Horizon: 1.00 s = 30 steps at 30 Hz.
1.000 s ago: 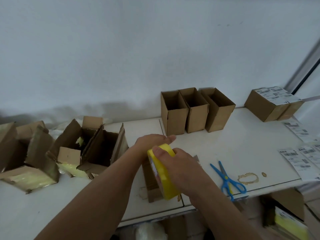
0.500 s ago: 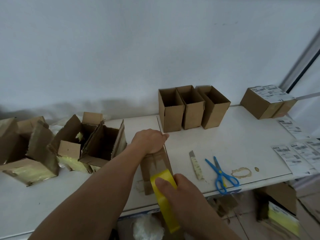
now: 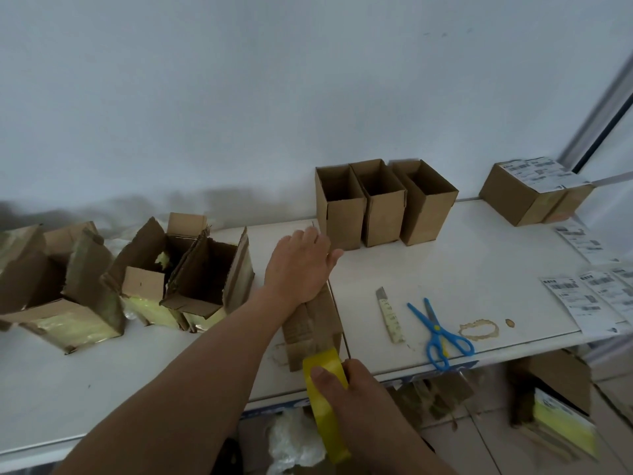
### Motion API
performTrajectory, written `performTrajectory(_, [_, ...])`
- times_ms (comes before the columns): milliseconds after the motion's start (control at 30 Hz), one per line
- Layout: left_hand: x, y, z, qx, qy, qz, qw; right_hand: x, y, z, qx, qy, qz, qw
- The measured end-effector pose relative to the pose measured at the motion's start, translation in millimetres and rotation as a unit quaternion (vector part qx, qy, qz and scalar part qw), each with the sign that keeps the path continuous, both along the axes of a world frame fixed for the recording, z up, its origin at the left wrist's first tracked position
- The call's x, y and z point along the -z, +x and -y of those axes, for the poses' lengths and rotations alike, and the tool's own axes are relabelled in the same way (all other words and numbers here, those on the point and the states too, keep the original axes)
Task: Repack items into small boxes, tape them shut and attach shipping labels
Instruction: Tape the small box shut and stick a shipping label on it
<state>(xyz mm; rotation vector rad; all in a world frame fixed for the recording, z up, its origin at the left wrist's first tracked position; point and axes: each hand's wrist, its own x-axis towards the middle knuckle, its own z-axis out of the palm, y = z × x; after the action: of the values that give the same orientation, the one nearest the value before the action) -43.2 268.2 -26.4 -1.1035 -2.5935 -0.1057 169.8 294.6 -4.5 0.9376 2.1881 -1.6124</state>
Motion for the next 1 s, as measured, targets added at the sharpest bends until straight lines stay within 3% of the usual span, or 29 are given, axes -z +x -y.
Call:
performTrajectory(233, [-15.2, 25.8, 18.7, 0.001, -0.003, 0.072, 0.997, 5.9, -0.7, 0.1, 0.005, -0.021, -0.015, 1.000])
performTrajectory(433, [-14.9, 69.4, 71.2, -0.005, -0.080, 0.304, 0.949, 7.9, -1.8, 3.9, -0.009, -0.022, -0.025, 0.999])
performTrajectory(600, [-5.8, 64.7, 68.9, -0.008, -0.024, 0.294, 0.955, 12.9, -6.9, 6.7, 0.004, -0.076, -0.028, 0.997])
performTrajectory(1000, [-1.6, 46.2, 61.3, -0.029, 0.047, 0.246, 0.968, 21.4, -25.7, 2.2, 0.005, -0.008, -0.059, 0.998])
